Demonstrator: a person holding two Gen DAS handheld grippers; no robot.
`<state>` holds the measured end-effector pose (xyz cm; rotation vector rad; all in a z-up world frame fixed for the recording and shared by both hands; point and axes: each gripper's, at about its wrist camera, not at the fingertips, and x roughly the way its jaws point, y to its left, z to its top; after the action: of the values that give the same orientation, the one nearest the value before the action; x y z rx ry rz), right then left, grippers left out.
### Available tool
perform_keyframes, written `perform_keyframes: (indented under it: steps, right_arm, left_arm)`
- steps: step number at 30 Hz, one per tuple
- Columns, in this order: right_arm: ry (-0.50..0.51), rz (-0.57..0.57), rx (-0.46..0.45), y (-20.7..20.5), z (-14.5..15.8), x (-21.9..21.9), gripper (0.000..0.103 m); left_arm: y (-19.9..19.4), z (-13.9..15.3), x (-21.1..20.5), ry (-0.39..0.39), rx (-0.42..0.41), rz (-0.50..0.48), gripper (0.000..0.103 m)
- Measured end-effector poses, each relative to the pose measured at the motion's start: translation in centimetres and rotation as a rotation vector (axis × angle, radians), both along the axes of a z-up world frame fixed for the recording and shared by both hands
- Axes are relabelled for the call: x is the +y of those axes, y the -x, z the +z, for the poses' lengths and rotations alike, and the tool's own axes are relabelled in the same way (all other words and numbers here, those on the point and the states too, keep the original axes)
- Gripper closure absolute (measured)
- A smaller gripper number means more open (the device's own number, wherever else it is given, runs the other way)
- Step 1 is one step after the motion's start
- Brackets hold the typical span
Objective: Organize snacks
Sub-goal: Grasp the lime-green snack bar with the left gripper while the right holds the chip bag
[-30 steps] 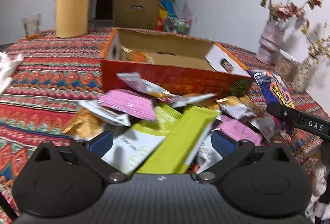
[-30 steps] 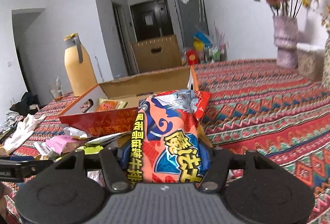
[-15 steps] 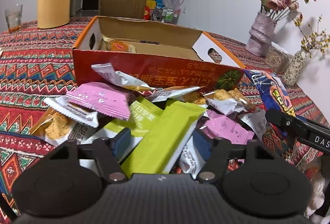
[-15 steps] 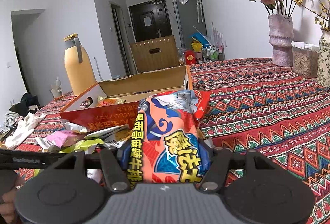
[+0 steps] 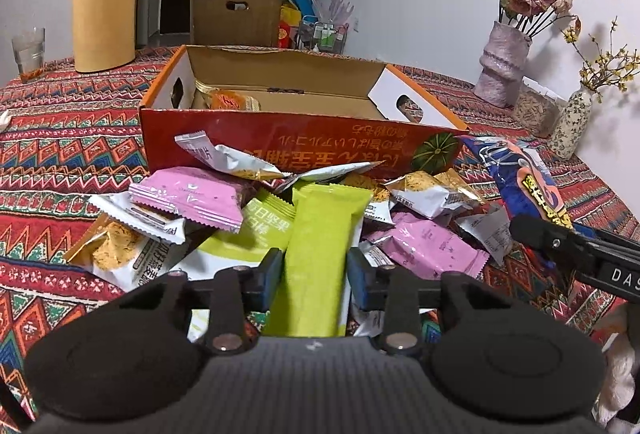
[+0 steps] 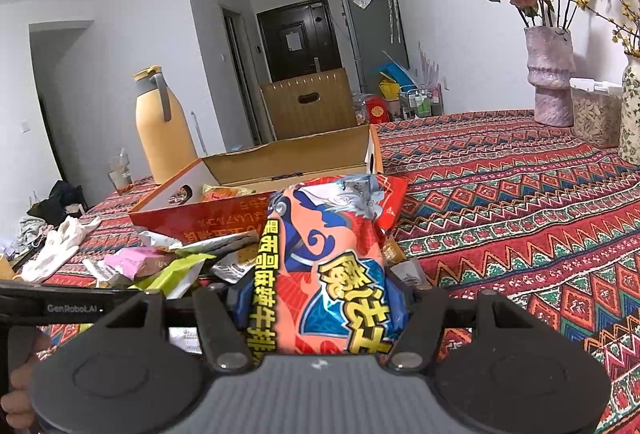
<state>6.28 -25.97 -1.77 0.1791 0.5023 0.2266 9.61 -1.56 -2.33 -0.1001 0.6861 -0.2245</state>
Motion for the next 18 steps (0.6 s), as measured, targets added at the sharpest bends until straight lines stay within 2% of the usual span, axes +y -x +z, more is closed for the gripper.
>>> perform_keyframes:
  steps: [6,8,11,14,16,18]
  right_arm:
    - [0.0,0.009,-0.009,0.4,0.2,0.2,0.043]
    - [0.001,0.011,-0.011,0.6,0.2,0.2,0.043]
    - [0.0,0.012,-0.012,0.6,0.2,0.2,0.042]
    - [0.0,0.011,-0.014,0.8,0.2,0.2,0.042]
    - [0.001,0.01,-0.014,0.9,0.2,0.1,0.042]
    - [0.0,0.009,-0.013,1.0,0.2,0.2,0.042]
  left_arm:
    - [0.7,0.7,-0.2,-0.014,-0.026,0.002,0.076]
    - [0.9,0.9,-0.3,-0.017,-0.034,0.002,0.086]
    - [0.9,0.8,-0.1,-0.014,-0.02,0.009,0.085]
    - [1.0,0.5,0.3,-0.006,-0.01,0.016,0.062]
    - [1.1,0.3,0.6,0.019,-0.001,0.007,0.036]
    - [1.2,0.0,0.6,0.028,0.011,-0.003,0.034]
